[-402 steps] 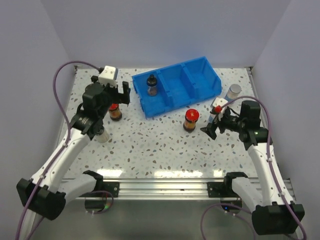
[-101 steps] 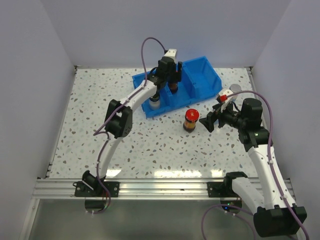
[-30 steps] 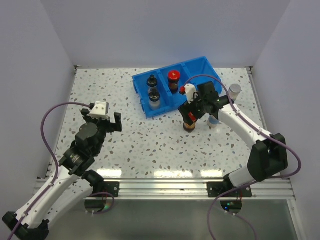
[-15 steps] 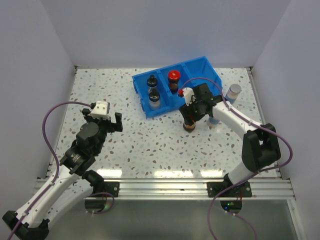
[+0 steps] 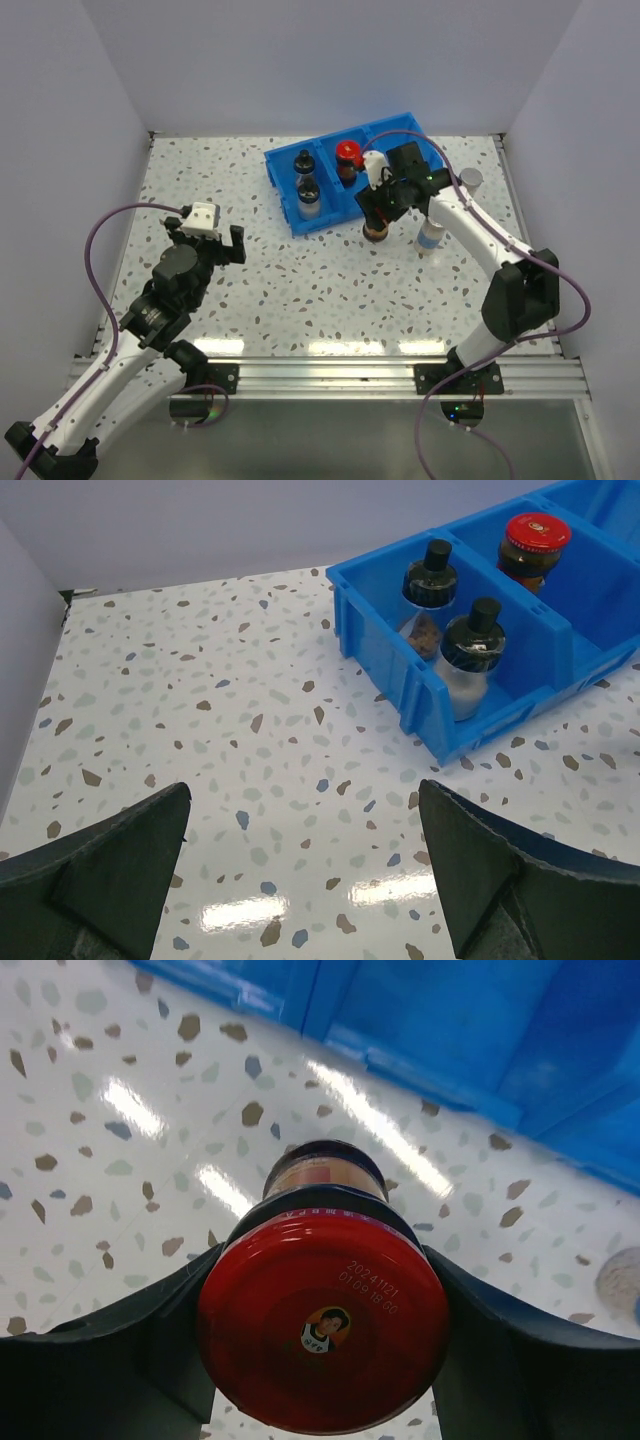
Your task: Organize the condiment bottles
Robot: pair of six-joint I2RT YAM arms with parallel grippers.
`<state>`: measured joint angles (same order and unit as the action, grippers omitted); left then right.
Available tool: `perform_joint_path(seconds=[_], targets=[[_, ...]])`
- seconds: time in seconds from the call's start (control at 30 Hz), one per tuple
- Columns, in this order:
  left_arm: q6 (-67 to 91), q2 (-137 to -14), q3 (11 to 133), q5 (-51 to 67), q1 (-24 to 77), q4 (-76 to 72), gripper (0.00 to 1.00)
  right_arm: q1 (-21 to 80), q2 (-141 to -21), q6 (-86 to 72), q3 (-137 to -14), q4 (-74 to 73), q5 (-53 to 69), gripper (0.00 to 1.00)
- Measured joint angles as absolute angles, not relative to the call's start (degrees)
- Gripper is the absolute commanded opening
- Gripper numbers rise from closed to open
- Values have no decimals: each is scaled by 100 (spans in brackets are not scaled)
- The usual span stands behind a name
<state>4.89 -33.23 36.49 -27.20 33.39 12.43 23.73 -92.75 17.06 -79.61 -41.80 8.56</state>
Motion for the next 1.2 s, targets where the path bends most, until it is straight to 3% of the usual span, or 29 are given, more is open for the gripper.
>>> perform_joint_path(seconds=[0.27, 0.53, 0.87, 0.97, 1.03, 1.17, 1.2], targets=[[489, -3321, 3649, -2703, 3339, 1243, 100, 2373, -9690, 1673, -9585, -4049, 694, 0], [486, -3339, 3649, -2703, 3339, 1243, 100, 2370, -11163, 1516, -10945, -3907, 429, 0], [486, -3371, 3649, -2613, 3317, 1238, 100, 2324, -12302, 1433, -11614, -3894, 329, 0], [486, -3378, 3649, -2576, 3301, 1236, 100, 2303, -12440, 1433, -11594, -3907, 333, 9], [484, -3378, 3649, -2556, 3297, 1236, 100, 2285, -12446, 1433, -11491, -3898, 355, 20], [486, -3378, 3649, -2506, 3256, 1227, 100, 2281, -12446, 1433, -11323, -3876, 405, 84], [486, -3378, 3649, -2486, 3249, 1225, 100, 2281, -12446, 1413, -11297, -3883, 408, 89]])
